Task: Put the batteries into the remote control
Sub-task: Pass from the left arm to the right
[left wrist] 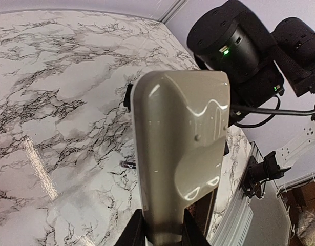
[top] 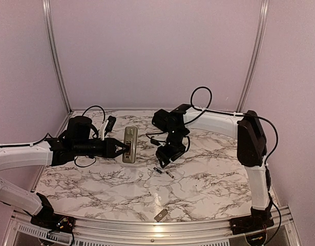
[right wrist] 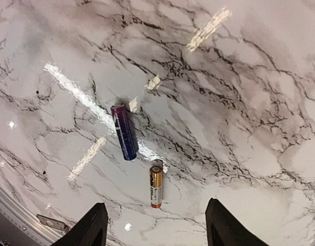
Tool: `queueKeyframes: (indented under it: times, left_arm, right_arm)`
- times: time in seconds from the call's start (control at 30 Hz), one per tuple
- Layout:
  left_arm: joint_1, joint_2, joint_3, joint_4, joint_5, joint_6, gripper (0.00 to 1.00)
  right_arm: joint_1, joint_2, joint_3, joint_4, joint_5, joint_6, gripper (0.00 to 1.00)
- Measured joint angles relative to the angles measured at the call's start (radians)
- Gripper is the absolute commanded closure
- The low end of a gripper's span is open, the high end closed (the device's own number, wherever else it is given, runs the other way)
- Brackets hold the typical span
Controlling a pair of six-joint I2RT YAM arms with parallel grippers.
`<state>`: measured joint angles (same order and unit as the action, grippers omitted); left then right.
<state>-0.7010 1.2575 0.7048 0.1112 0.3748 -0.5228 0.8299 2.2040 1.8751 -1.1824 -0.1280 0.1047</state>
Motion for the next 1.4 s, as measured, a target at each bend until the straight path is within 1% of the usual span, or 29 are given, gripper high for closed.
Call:
queueKeyframes:
  times: [0.1,0.2,0.37,0.4,0.43,0.47,0.57,0.7,0.8,0.9,1.07,1.17,1.27,1.4]
  left_arm:
    - [0.000,0.005,0.000,0.000,0.000,-0.005,1.00]
    - [0.000,0.014,0.001,0.002,0.004,-0.005,1.00]
    - [0.000,0.054,0.021,0.000,0.029,0.012,1.00]
    - [0.000,0.061,0.028,0.001,0.034,0.015,1.00]
    - [0.000,0.066,0.033,0.004,0.039,0.019,1.00]
    - [0.000,0.069,0.036,0.007,0.042,0.022,1.00]
    - [-0.006,0.084,0.053,0.006,0.046,0.037,1.00]
    - [-0.031,0.102,0.079,0.002,0.035,0.058,1.00]
    - [-0.058,0.117,0.098,0.002,0.030,0.067,1.00]
    - [-0.090,0.145,0.122,-0.001,0.013,0.083,1.00]
    - [-0.142,0.189,0.163,-0.012,-0.021,0.107,1.00]
    - [-0.167,0.219,0.198,-0.027,-0.047,0.121,1.00]
    - [-0.183,0.237,0.218,-0.031,-0.063,0.127,1.00]
    - [-0.190,0.253,0.235,-0.041,-0.069,0.132,1.00]
  right_arm:
    - [-0.025,-0.109,-0.035,0.044,0.008,0.000,0.32]
    - [-0.064,-0.227,-0.080,0.095,0.017,0.000,0.25]
    - [-0.113,-0.451,-0.210,0.248,0.063,-0.021,0.22]
    - [-0.114,-0.499,-0.243,0.282,0.068,-0.029,0.17]
    - [-0.114,-0.539,-0.273,0.317,0.068,-0.036,0.08]
    - [-0.114,-0.585,-0.315,0.369,0.067,-0.044,0.02]
    - [-0.117,-0.727,-0.465,0.542,0.052,-0.060,0.01]
    - [-0.133,-0.845,-0.631,0.741,0.021,-0.058,0.01]
    - [-0.142,-0.872,-0.705,0.848,-0.046,-0.054,0.01]
    - [-0.144,-0.871,-0.753,0.937,-0.172,-0.017,0.02]
    - [-0.144,-0.832,-0.780,1.050,-0.359,0.078,0.10]
    - [-0.144,-0.782,-0.780,1.091,-0.439,0.133,0.12]
    - [-0.140,-0.740,-0.783,1.115,-0.499,0.179,0.13]
    - [-0.130,-0.720,-0.809,1.166,-0.563,0.226,0.22]
